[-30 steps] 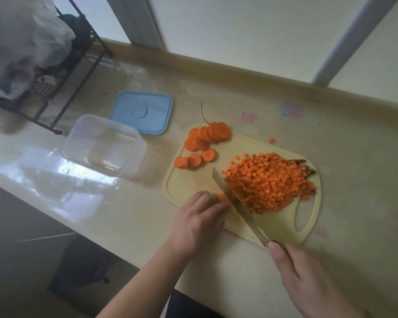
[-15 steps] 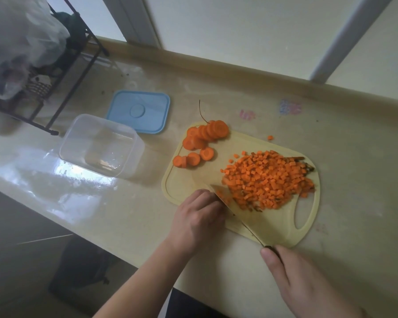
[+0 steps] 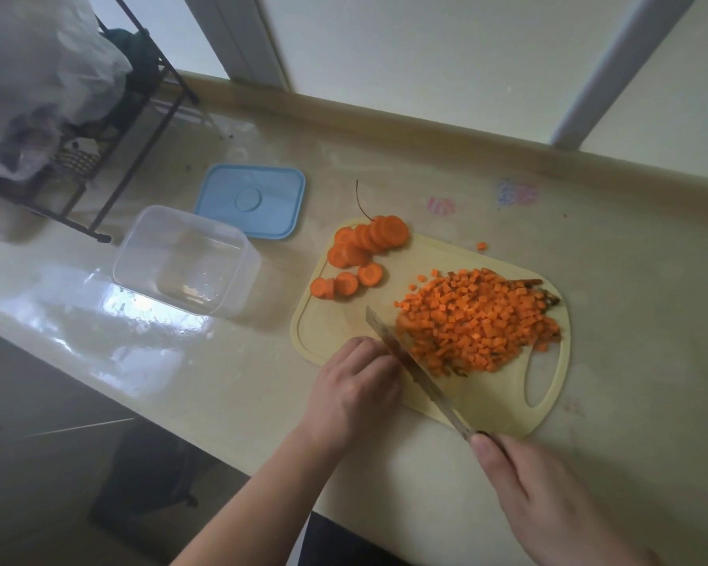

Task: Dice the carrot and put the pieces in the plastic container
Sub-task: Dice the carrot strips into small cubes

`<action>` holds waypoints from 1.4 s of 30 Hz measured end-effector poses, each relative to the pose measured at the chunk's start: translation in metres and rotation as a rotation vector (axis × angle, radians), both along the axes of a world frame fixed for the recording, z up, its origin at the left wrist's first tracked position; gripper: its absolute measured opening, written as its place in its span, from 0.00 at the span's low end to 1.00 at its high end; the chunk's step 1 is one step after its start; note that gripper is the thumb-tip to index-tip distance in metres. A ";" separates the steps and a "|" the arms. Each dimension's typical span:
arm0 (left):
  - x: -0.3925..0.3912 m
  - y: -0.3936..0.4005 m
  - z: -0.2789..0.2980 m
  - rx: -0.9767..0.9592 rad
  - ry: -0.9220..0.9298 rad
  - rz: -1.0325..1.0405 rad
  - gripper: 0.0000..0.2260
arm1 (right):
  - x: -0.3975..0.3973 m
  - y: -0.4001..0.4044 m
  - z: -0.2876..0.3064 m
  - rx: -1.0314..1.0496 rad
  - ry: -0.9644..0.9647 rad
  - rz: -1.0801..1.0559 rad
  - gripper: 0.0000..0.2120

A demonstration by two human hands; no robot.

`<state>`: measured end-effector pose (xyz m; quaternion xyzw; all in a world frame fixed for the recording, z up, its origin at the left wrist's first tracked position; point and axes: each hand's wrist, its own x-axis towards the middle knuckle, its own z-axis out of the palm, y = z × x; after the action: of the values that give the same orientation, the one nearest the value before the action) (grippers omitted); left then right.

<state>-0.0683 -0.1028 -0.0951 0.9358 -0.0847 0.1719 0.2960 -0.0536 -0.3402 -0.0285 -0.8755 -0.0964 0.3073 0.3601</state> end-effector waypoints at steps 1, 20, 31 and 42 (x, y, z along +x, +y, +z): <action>0.000 0.001 0.000 0.004 0.003 -0.006 0.02 | -0.001 0.000 0.000 0.001 0.006 0.009 0.47; -0.005 0.011 -0.002 0.010 0.035 -0.092 0.08 | 0.007 0.017 -0.002 -0.034 -0.075 0.127 0.40; -0.007 0.014 -0.002 -0.041 0.016 -0.044 0.03 | 0.015 0.005 0.003 -0.009 -0.043 -0.027 0.42; -0.012 0.011 -0.007 -0.137 -0.023 0.034 0.04 | 0.007 0.000 0.010 -0.019 -0.061 0.010 0.45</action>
<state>-0.0804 -0.0921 -0.1020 0.9125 -0.0602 0.1932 0.3556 -0.0469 -0.3399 -0.0190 -0.8874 -0.1089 0.2835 0.3469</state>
